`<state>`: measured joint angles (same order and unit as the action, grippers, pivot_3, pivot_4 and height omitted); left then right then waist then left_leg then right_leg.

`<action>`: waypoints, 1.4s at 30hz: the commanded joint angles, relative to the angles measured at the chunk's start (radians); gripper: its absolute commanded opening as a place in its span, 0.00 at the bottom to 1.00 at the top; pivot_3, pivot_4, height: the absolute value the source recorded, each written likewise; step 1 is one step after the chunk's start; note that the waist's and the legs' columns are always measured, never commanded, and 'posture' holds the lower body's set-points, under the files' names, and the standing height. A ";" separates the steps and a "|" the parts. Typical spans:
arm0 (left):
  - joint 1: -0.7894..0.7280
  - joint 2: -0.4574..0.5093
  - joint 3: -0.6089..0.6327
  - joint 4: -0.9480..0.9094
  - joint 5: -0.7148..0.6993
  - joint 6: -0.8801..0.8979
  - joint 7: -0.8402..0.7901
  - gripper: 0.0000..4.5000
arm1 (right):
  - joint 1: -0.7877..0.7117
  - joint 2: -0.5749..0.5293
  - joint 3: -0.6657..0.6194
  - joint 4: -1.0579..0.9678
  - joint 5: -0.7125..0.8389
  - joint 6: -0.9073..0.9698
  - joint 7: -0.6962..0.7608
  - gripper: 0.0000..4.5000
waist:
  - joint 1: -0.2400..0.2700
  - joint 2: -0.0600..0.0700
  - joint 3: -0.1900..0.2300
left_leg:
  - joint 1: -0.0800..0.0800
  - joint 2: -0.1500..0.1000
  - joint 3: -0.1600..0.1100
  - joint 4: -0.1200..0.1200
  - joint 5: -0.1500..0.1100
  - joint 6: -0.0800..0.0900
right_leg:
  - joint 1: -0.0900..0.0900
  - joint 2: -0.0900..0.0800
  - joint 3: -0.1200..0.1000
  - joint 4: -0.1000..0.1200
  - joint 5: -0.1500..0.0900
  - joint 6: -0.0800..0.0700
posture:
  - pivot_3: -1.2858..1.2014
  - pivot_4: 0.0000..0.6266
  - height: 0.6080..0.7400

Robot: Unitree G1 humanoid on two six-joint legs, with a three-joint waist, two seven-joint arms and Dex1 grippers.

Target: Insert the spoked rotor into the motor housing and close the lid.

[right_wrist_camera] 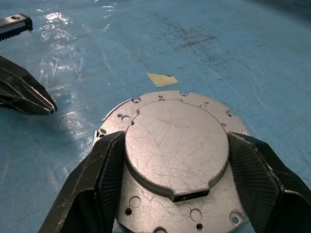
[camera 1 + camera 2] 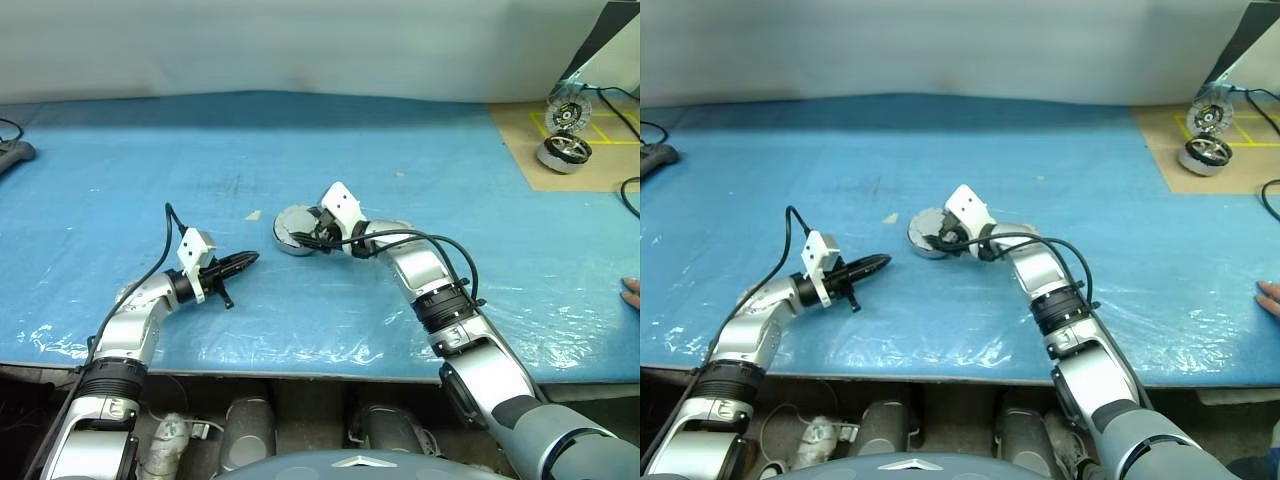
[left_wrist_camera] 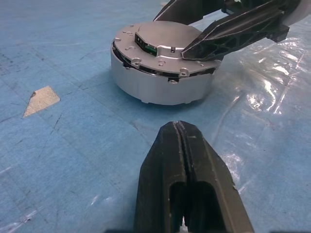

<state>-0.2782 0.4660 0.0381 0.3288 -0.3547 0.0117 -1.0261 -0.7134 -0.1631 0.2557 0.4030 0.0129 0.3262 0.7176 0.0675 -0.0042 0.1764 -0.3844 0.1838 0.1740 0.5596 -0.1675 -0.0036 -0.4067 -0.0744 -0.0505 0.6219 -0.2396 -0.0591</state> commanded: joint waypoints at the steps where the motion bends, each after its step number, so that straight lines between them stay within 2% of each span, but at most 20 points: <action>1: -0.005 0.001 0.019 -0.069 -0.037 0.028 -0.009 0.00 | -0.007 0.002 -0.010 0.023 -0.004 -0.020 -0.015 0.66 | 0.000 0.000 0.000 | 0.000 0.000 0.000 0.000 0.000 0.000 | 0.000 0.000 0.000 0.000 0.000 0.000 | 0.52 0.24 1.00; 15: -0.009 0.003 0.013 -0.071 -0.020 0.032 0.005 0.00 | -0.047 0.062 -0.041 -0.060 0.062 0.077 -0.008 0.66 | -0.001 0.000 0.000 | 0.001 0.000 0.000 0.000 0.000 0.000 | 0.000 0.000 0.000 0.001 0.000 0.000 | 0.52 0.24 1.00; 25: 0.011 -0.007 0.014 -0.114 -0.025 0.050 0.031 0.00 | -0.010 0.052 -0.020 0.119 -0.007 0.006 -0.048 0.66 | -0.003 0.000 0.000 | 0.003 0.000 0.000 0.000 0.000 0.000 | 0.002 0.000 0.000 0.001 0.000 0.000 | 0.52 0.24 1.00; 29: 0.026 -0.004 0.012 -0.135 -0.028 0.061 0.028 0.00 | 0.010 0.028 -0.022 0.079 0.004 0.007 -0.019 0.66 | -0.001 0.000 0.000 | 0.007 0.000 0.000 0.000 -0.001 0.000 | 0.006 0.000 0.001 0.001 0.000 0.000 | 0.52 0.24 1.00; 42: 0.012 -0.023 0.001 -0.159 -0.026 0.090 0.042 0.00 | -0.018 0.018 -0.028 0.002 0.032 0.041 0.024 0.66 | 0.001 0.000 0.000 | 0.003 0.000 0.000 -0.001 0.000 0.000 | 0.003 0.000 0.000 -0.001 0.000 0.000 | 0.52 0.24 1.00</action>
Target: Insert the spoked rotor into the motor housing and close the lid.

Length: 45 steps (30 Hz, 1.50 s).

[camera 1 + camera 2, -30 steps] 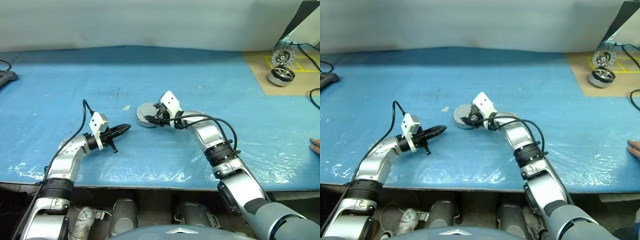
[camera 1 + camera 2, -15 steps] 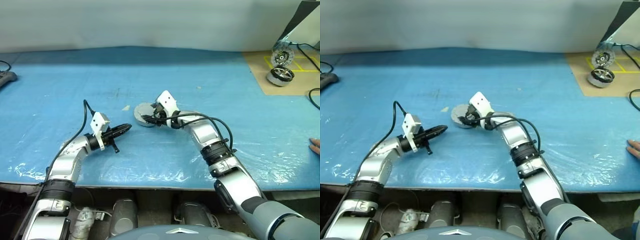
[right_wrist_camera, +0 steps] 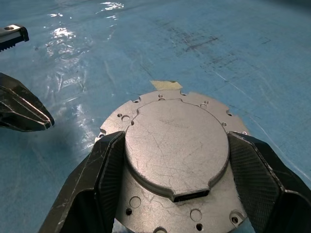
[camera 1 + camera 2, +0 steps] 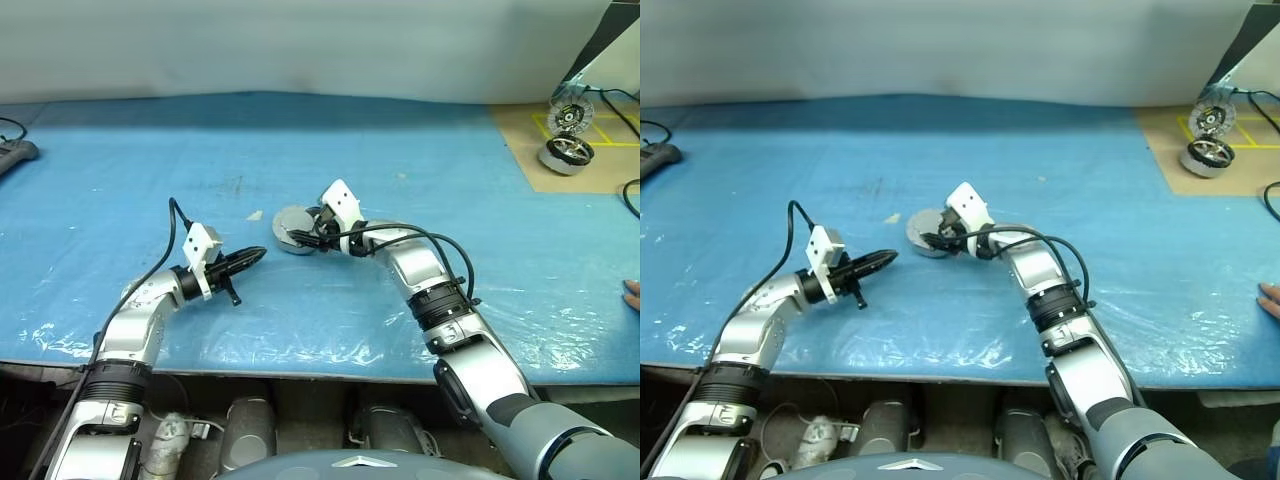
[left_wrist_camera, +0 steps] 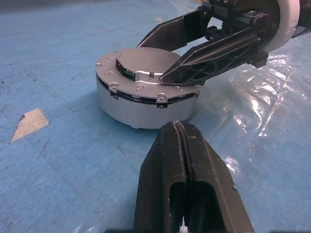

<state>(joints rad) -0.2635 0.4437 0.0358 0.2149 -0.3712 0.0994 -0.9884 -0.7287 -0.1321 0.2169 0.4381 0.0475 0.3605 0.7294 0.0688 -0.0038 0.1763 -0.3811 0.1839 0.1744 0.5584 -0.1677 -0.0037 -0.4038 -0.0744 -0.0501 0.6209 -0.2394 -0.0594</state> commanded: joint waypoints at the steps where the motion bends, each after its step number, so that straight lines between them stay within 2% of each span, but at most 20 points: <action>1: -0.002 -0.002 0.002 -0.047 -0.009 0.003 0.004 0.00 | 0.000 -0.017 0.018 -0.027 -0.012 0.001 0.011 0.66 | 0.000 0.000 0.000 | 0.000 0.000 0.000 0.000 0.000 0.000 | 0.000 0.000 0.000 0.000 0.000 0.000 | 0.52 0.24 1.00; 8: 0.007 -0.008 -0.002 -0.070 -0.007 0.021 0.008 0.00 | 0.033 -0.011 0.012 0.077 -0.005 0.010 0.013 0.66 | 0.000 0.000 0.000 | 0.000 0.000 0.000 0.000 0.000 0.000 | 0.000 0.000 0.000 0.000 0.000 0.000 | 0.52 0.24 1.00; 19: 0.009 -0.014 -0.005 -0.083 -0.008 0.032 0.013 0.00 | 0.089 -0.041 0.065 0.146 -0.079 -0.031 -0.035 0.66 | 0.001 0.001 -0.001 | 0.006 0.000 0.000 0.000 -0.001 0.001 | 0.007 0.000 0.000 0.000 0.000 0.000 | 0.52 0.24 1.00; 24: 0.006 -0.018 -0.005 -0.080 -0.006 0.030 0.015 0.00 | 0.098 -0.064 0.098 0.185 -0.134 0.010 -0.089 0.66 | 0.002 0.006 -0.006 | 0.017 -0.001 0.000 -0.004 -0.002 0.003 | 0.017 -0.001 0.001 -0.005 -0.001 0.002 | 0.52 0.24 1.00; 27: 0.001 -0.017 -0.008 -0.073 -0.002 0.026 0.012 0.00 | 0.087 -0.053 0.060 0.129 -0.097 0.093 -0.120 0.66 | 0.003 0.008 -0.008 | 0.024 -0.003 0.000 -0.010 -0.002 0.003 | 0.022 -0.001 0.002 -0.008 -0.005 0.008 | 0.52 0.24 1.00; 30: -0.010 -0.020 -0.009 -0.063 0.001 0.023 0.013 0.00 | 0.094 -0.041 -0.008 -0.002 0.025 0.180 -0.051 0.66 | 0.012 0.008 -0.008 | 0.031 -0.005 0.000 -0.017 -0.002 0.003 | 0.029 -0.001 0.003 -0.014 -0.005 0.009 | 0.52 0.24 1.00; 34: -0.016 -0.022 -0.014 -0.059 0.001 0.022 0.010 0.00 | 0.105 -0.054 -0.051 -0.150 0.113 0.235 0.014 0.66 | 0.022 0.007 -0.008 | 0.027 -0.005 0.001 -0.017 -0.002 0.003 | 0.026 -0.001 0.004 -0.016 -0.006 0.010 | 0.52 0.24 1.00; 36: -0.017 -0.022 -0.017 -0.057 0.002 0.021 0.008 0.00 | 0.109 -0.074 -0.026 -0.172 0.095 0.229 0.018 0.66 | 0.021 0.007 -0.009 | 0.015 -0.005 0.001 -0.017 -0.001 0.001 | 0.015 -0.001 0.004 -0.015 -0.002 0.004 | 0.52 0.24 1.00; 39: -0.022 -0.022 -0.020 -0.051 0.001 0.019 0.007 0.00 | 0.117 -0.101 0.037 -0.155 0.036 0.206 0.000 0.66 | 0.016 0.007 -0.009 | 0.001 -0.004 0.001 -0.016 0.003 0.002 | 0.000 0.001 0.002 -0.010 0.000 0.007 | 0.52 0.24 1.00; 45: -0.013 -0.028 -0.024 -0.057 -0.001 0.018 0.011 0.00 | 0.122 -0.075 0.037 -0.120 0.042 0.208 -0.044 0.66 | 0.007 0.006 -0.009 | 0.001 -0.003 0.000 -0.015 0.000 -0.001 | 0.002 0.000 0.000 -0.012 -0.002 0.003 | 0.52 0.24 1.00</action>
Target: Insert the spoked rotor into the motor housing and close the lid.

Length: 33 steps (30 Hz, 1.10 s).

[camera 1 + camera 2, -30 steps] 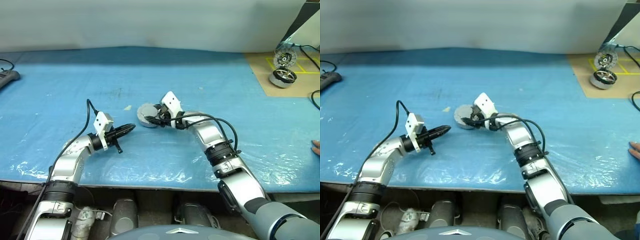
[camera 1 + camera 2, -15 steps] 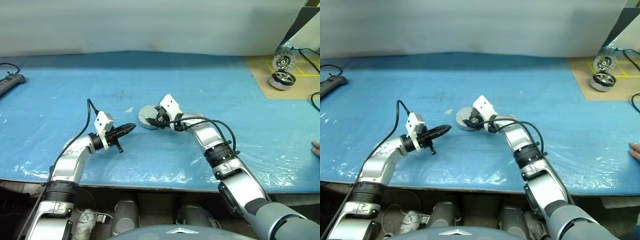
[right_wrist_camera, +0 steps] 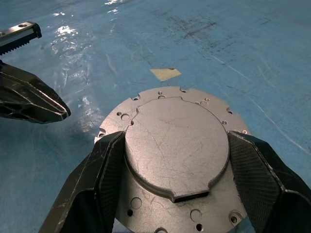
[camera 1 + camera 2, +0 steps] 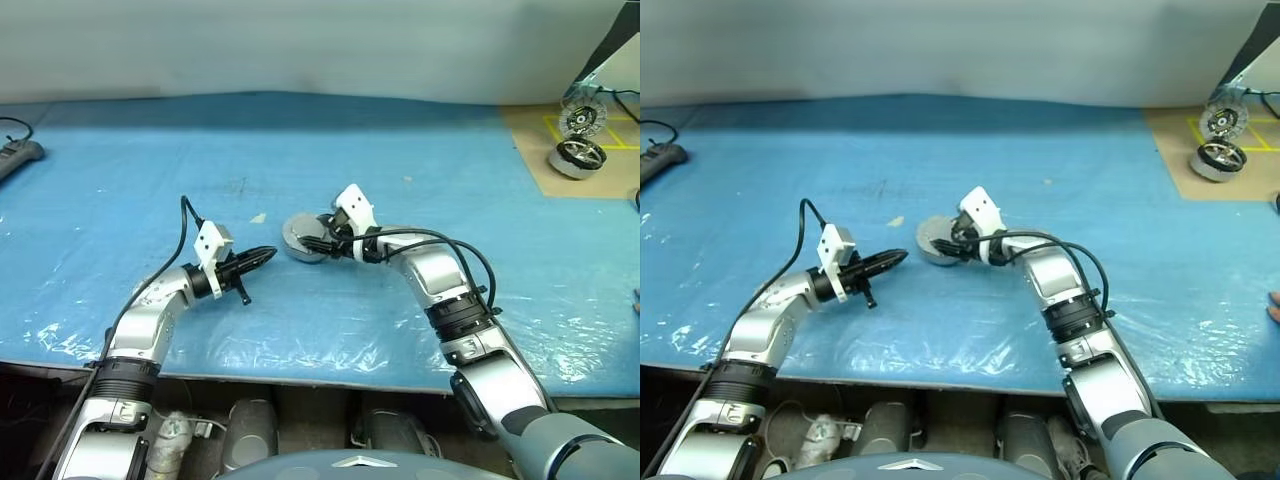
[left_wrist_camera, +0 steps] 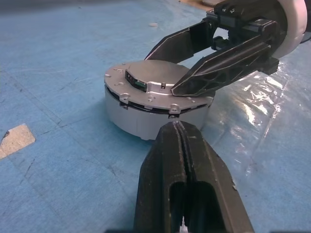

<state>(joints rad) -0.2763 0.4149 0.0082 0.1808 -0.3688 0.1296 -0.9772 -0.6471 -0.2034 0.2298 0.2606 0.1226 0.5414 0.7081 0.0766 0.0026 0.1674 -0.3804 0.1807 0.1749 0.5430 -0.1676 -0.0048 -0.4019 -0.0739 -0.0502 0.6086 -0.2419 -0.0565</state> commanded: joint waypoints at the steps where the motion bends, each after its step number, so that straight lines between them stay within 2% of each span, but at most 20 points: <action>1: 0.006 0.001 0.001 -0.027 -0.002 -0.012 -0.003 0.00 | 0.042 -0.005 0.030 0.068 -0.040 0.020 -0.029 0.66 | -0.001 0.000 0.000 | 0.001 0.000 0.000 0.001 0.000 0.000 | 0.001 0.000 0.000 -0.001 0.000 0.000 | 0.52 0.24 1.00; 7: 0.045 0.002 -0.019 0.006 0.041 -0.083 -0.015 0.00 | 0.083 -0.040 0.112 0.128 -0.112 -0.051 -0.028 0.66 | -0.001 0.000 0.000 | 0.013 -0.001 0.000 0.000 -0.001 0.001 | 0.013 -0.001 0.001 -0.002 0.000 0.001 | 0.52 0.24 1.00; 20: 0.072 -0.091 -0.005 0.262 0.099 -0.357 0.021 0.00 | 0.096 -0.028 0.096 0.153 -0.111 -0.070 -0.054 0.66 | 0.002 -0.001 -0.009 | 0.021 -0.001 0.000 -0.001 -0.002 0.003 | 0.019 -0.001 0.002 -0.003 -0.004 0.007 | 0.52 0.24 1.00; 26: 0.048 -0.103 0.005 0.298 0.082 -0.381 0.005 0.00 | 0.106 -0.030 0.100 0.130 -0.106 -0.067 -0.041 0.66 | 0.005 -0.001 -0.010 | 0.021 -0.001 0.000 -0.001 -0.002 0.003 | 0.019 -0.002 0.003 -0.003 -0.005 0.008 | 0.52 0.24 1.00; 33: -0.080 -0.112 0.047 0.247 -0.022 -0.259 -0.006 0.00 | 0.105 -0.027 0.098 0.138 -0.108 -0.069 -0.043 0.66 | 0.006 -0.002 -0.010 | 0.020 -0.001 0.000 -0.002 -0.002 0.003 | 0.018 -0.001 0.003 -0.003 -0.004 0.008 | 0.52 0.24 1.00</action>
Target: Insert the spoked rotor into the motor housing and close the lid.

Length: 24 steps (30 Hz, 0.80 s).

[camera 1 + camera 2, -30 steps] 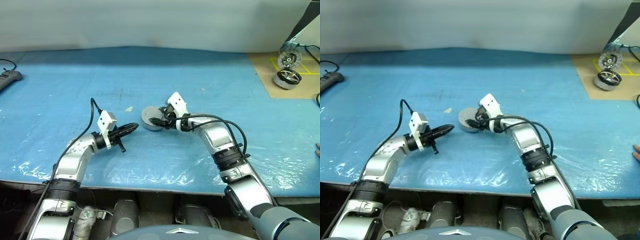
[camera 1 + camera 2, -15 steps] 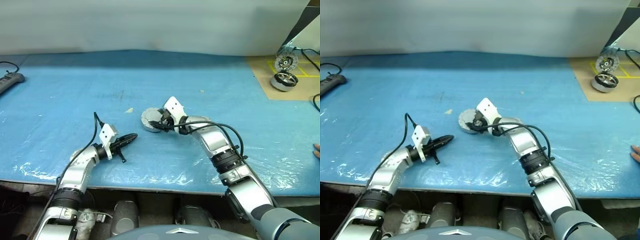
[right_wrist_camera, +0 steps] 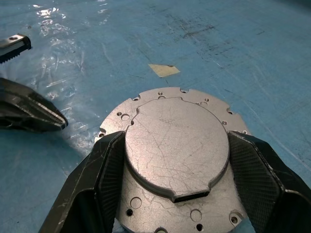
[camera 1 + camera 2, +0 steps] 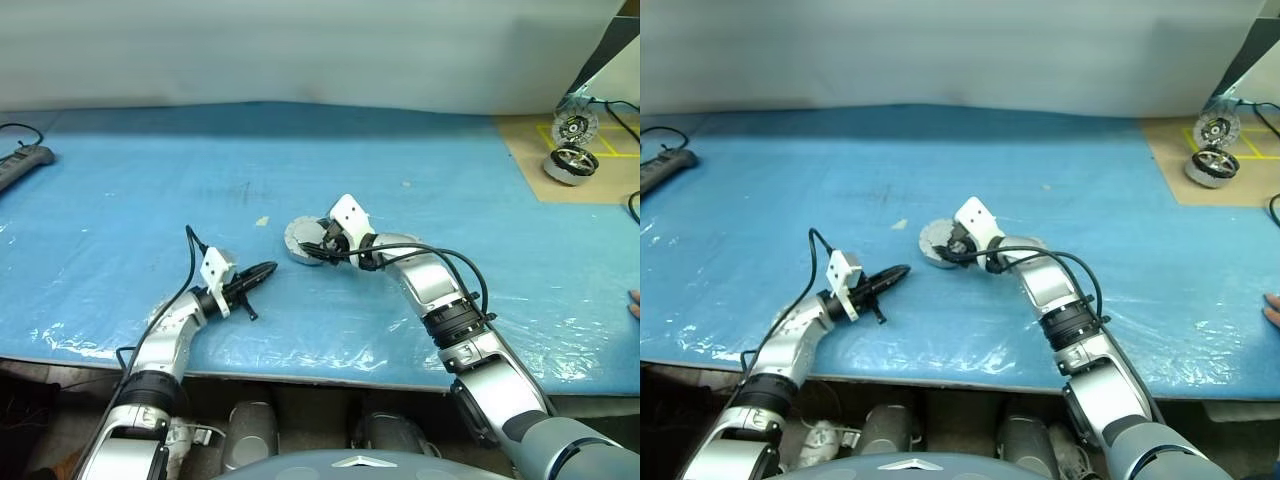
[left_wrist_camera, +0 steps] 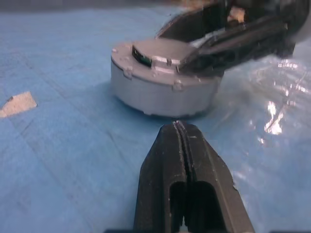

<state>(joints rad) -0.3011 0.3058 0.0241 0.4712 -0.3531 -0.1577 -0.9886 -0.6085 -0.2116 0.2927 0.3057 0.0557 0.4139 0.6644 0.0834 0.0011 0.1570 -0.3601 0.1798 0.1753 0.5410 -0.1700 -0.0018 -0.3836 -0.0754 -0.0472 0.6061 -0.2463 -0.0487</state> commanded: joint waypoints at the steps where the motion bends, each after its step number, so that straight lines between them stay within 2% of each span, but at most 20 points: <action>1: -0.072 -0.005 0.033 -0.046 -0.042 0.039 0.008 0.00 | 0.066 -0.018 0.035 0.094 -0.042 0.058 0.000 0.66 | 0.000 0.000 0.000 | 0.000 0.000 0.000 0.000 0.000 0.000 | 0.000 0.000 0.000 0.000 0.001 -0.002 | 0.52 0.24 1.00; 6: -0.138 -0.018 0.015 -0.047 -0.009 0.061 0.040 0.00 | 0.073 -0.021 0.032 0.092 -0.044 0.056 -0.005 0.66 | -0.003 0.000 0.000 | 0.000 0.000 0.000 -0.001 0.000 0.000 | 0.000 0.000 0.000 -0.001 0.002 -0.004 | 0.52 0.24 1.00; 16: -0.250 -0.103 -0.121 0.133 0.248 -0.079 0.216 0.00 | 0.083 -0.011 0.014 0.099 -0.041 0.056 -0.029 0.66 | -0.001 0.000 0.000 | 0.000 0.000 0.000 -0.001 0.000 0.000 | 0.000 0.000 0.001 -0.001 0.000 0.001 | 0.52 0.24 1.00; 24: -0.260 -0.078 -0.155 0.199 0.325 -0.090 0.251 0.00 | 0.106 -0.015 0.001 0.066 -0.038 0.064 -0.041 0.66 | 0.000 -0.001 -0.002 | 0.000 -0.001 0.000 -0.002 0.000 0.000 | 0.000 -0.001 0.001 -0.002 -0.001 0.002 | 0.52 0.24 1.00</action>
<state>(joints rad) -0.5760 0.2013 -0.1177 0.6441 -0.0597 -0.2577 -0.7374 -0.5805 -0.1995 0.2773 0.2881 0.0565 0.4087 0.6437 0.0831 0.0001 0.1551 -0.3600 0.1784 0.1752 0.5388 -0.1700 -0.0018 -0.3835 -0.0761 -0.0466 0.6040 -0.2473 -0.0471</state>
